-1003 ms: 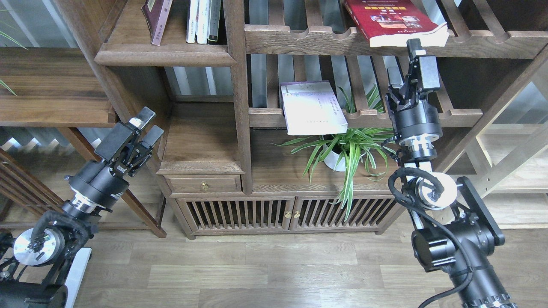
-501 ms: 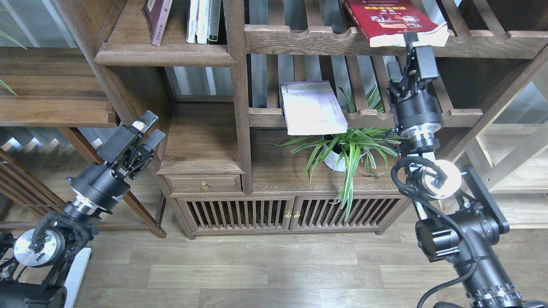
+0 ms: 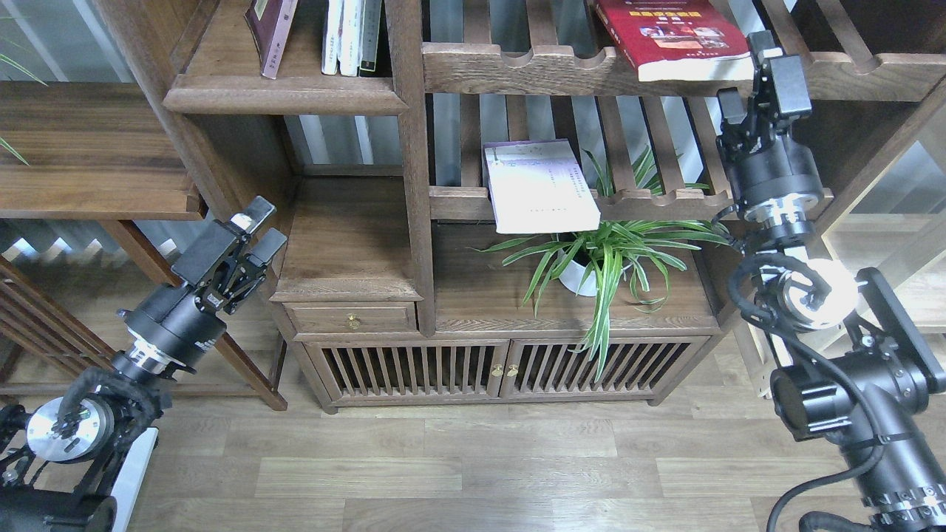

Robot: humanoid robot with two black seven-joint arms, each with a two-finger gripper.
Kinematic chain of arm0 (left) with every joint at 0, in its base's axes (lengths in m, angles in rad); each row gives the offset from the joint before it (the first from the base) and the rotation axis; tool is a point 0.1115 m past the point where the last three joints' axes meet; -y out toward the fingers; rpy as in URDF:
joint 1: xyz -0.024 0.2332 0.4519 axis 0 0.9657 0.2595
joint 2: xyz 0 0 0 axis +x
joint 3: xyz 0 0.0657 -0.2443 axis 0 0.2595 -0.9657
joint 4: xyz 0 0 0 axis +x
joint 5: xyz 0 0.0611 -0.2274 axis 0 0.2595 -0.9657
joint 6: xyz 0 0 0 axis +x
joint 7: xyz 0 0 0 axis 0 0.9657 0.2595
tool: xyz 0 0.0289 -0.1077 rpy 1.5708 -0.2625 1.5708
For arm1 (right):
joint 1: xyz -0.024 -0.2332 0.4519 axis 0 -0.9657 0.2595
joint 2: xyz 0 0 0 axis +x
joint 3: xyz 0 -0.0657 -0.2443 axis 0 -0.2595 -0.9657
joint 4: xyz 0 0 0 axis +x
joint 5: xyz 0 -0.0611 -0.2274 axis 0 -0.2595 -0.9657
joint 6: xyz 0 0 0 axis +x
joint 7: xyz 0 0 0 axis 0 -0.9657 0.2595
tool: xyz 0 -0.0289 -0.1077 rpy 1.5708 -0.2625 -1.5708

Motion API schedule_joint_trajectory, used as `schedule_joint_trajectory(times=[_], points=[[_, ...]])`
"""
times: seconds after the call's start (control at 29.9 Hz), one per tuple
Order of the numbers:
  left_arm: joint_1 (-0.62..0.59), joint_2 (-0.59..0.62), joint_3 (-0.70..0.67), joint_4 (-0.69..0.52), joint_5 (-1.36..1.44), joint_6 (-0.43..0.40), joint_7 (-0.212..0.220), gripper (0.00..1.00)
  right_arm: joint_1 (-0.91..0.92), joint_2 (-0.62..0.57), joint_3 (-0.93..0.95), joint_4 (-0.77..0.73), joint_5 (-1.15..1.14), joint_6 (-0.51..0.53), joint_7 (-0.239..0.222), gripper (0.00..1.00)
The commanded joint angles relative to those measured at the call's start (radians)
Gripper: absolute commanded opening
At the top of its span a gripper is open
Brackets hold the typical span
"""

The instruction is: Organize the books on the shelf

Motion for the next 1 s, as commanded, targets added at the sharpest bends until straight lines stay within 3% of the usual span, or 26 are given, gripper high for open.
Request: schedule_joint_trajectory(times=[0.0, 0.4, 0.97], points=[[-0.003, 0.008, 0.0, 0.0, 0.0, 0.0, 0.0, 0.99, 0.005, -0.001, -0.001, 0.004, 0.001, -0.012, -0.001, 0.99], [-0.004, 0.022, 0.0, 0.0, 0.0, 0.0, 0.0, 0.99, -0.002, -0.041, -0.004, 0.007, 0.003, -0.004, -0.004, 0.99], [-0.006, 0.032, 0.006, 0.031, 0.008, 0.0, 0.0, 0.99, -0.11, -0.047, 0.008, 0.007, 0.003, 0.109, -0.002, 0.99]])
